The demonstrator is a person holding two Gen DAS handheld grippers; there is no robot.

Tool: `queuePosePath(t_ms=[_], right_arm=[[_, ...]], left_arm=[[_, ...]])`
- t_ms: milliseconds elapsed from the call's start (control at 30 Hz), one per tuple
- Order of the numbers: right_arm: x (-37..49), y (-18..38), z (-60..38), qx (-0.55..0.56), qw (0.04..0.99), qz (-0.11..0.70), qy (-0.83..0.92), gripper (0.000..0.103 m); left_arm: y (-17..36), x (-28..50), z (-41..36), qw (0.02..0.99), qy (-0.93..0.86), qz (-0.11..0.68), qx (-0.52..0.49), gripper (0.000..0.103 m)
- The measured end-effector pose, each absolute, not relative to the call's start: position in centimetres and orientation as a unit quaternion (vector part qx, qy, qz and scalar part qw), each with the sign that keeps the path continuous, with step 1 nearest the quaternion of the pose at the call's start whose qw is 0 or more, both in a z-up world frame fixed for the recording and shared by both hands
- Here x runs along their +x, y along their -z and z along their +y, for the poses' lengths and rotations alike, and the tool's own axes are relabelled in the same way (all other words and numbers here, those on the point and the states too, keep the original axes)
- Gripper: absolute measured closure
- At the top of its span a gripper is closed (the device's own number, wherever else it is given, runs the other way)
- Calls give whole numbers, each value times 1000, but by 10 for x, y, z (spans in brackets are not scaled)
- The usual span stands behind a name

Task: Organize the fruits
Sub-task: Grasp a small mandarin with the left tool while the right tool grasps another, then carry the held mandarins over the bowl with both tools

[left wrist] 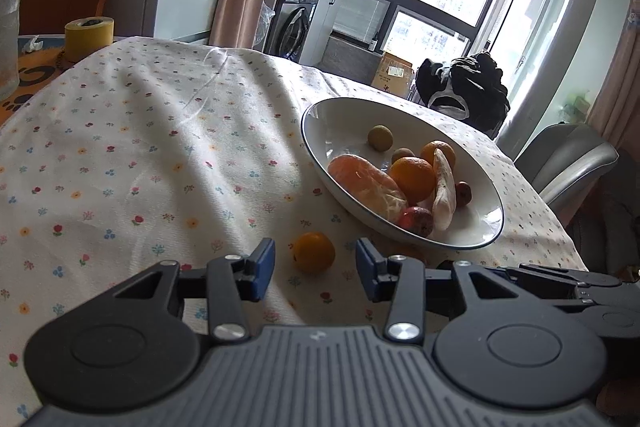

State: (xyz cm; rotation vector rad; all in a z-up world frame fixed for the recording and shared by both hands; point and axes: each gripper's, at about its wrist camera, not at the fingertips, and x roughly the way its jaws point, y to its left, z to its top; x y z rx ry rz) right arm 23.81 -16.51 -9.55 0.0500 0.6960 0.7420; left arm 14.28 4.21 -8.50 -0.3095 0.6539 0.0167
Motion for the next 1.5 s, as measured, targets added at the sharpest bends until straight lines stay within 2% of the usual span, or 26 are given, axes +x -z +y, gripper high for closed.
queuePosePath(t_ms=[233,400,500,633,1500], right_arm=[[239,97,-152,9,875,335,-349,55],[240,99,-151,9,876,328,-353,55],[242,98,-151,4,876,327,-356,56],[243,98,-147,-14,884,322,-338,75],[204,49,-197,24,898,265,-350,76]], left_arm=[[91,151,42,934,-9,325,-151,60],[94,153,44,933,-19,325,-155,80],[93,153,43,931,-26,326,-163,80],[91,143,44,932,-35,317,-173,80],[29,87,20,958,-31,243,-152,80]])
